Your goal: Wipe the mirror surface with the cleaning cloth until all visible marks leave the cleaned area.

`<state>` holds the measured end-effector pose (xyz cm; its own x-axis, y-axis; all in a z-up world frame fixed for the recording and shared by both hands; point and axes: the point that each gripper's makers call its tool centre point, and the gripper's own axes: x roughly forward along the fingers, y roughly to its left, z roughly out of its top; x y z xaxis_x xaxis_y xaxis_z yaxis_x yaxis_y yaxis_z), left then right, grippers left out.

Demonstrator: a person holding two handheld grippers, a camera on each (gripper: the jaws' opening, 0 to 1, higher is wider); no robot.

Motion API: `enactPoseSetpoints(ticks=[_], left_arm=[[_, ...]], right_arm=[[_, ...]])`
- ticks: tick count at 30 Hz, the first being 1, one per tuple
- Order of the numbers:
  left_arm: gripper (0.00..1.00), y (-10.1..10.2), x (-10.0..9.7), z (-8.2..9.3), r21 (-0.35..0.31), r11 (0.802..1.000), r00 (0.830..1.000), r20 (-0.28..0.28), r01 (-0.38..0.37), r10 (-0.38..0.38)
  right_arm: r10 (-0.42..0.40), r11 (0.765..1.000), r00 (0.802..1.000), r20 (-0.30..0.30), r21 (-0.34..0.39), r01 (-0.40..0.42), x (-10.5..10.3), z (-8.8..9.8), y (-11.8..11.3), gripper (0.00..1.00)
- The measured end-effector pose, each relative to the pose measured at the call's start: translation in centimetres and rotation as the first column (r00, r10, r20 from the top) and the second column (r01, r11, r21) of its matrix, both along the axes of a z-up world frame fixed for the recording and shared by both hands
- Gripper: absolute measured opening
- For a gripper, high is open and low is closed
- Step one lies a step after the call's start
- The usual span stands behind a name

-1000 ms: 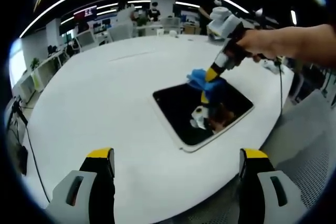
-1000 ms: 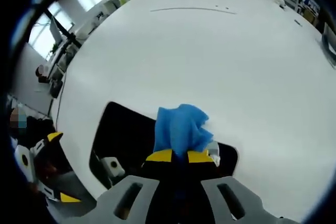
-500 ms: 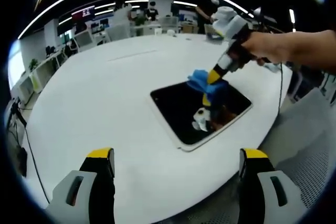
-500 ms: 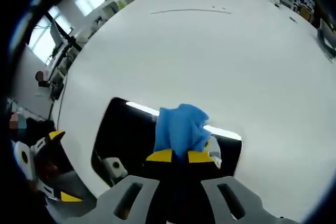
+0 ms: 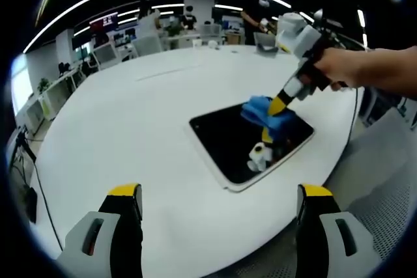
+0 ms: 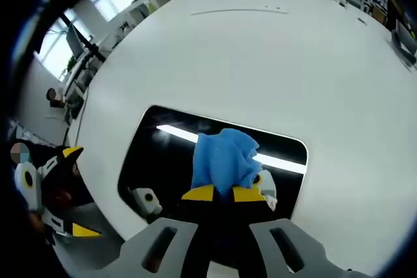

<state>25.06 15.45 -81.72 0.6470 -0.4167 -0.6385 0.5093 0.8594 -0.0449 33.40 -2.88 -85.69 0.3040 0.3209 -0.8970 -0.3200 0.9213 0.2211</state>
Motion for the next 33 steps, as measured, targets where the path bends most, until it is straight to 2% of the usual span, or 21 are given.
enactPoseSetpoints(ticks=[33], left_arm=[[0.99,-0.1,0.0,-0.1,-0.011,1.000,1.000,-0.006,-0.004,0.004]], right_arm=[[0.020,1.000,1.000,-0.006,0.023,-0.020,-4.2,-0.1,-0.3,0.02]])
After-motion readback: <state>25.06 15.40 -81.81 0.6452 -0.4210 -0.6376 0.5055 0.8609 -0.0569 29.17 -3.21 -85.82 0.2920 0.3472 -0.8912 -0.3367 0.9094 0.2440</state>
